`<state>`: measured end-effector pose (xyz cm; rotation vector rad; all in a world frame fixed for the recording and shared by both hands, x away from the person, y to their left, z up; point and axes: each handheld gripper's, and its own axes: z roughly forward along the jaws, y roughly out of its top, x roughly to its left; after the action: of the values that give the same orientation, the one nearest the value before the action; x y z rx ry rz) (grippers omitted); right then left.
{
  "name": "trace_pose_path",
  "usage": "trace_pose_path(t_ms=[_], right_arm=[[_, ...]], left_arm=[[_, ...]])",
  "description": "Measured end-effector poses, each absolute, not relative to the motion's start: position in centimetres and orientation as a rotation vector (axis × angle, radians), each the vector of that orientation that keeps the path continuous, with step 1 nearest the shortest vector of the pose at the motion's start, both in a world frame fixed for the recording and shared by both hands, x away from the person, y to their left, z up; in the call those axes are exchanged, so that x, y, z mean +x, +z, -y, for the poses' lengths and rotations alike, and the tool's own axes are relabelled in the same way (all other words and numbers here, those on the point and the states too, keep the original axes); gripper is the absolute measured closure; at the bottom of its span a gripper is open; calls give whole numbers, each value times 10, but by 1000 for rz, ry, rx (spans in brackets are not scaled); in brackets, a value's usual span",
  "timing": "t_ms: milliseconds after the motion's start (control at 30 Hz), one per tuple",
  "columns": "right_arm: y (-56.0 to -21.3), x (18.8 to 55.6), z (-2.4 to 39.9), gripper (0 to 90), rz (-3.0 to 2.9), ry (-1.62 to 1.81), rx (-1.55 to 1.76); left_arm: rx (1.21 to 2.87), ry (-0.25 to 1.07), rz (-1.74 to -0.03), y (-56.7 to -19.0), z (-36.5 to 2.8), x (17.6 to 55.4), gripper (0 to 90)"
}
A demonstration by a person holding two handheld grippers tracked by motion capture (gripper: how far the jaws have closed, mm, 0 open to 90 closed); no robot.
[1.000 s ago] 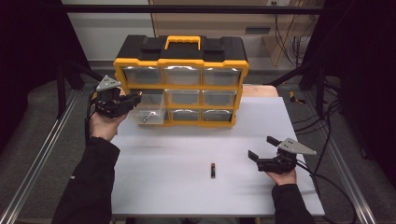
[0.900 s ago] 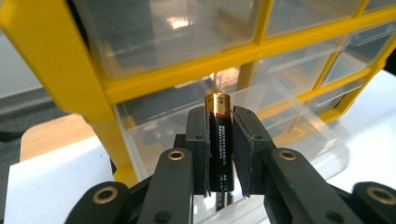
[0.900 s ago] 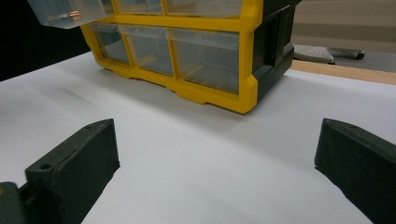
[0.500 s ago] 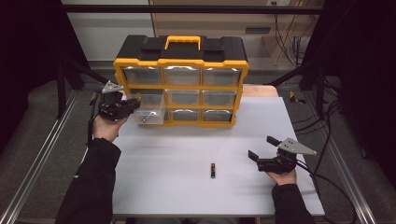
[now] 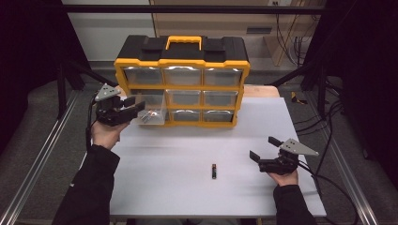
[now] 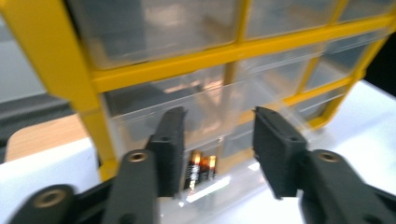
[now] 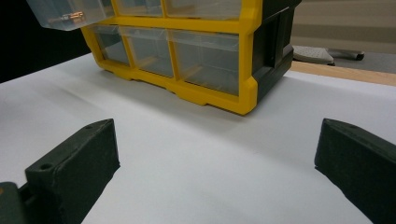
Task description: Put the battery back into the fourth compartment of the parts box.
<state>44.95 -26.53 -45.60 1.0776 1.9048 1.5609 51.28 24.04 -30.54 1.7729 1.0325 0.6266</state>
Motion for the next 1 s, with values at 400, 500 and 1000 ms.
trace_pose_path(t_ms=[400,500,1000], right_arm=[[-456,449,265,2,-1900,1565,1079],[-456,449,265,2,-1903,1565,1078],[-456,449,265,2,-1895,1567,1074]], left_arm=[[1705,551,-907,-327,-209,471,195],[1719,539,-885,-336,-199,463,149],[1863,448,-828,-381,-140,454,49]])
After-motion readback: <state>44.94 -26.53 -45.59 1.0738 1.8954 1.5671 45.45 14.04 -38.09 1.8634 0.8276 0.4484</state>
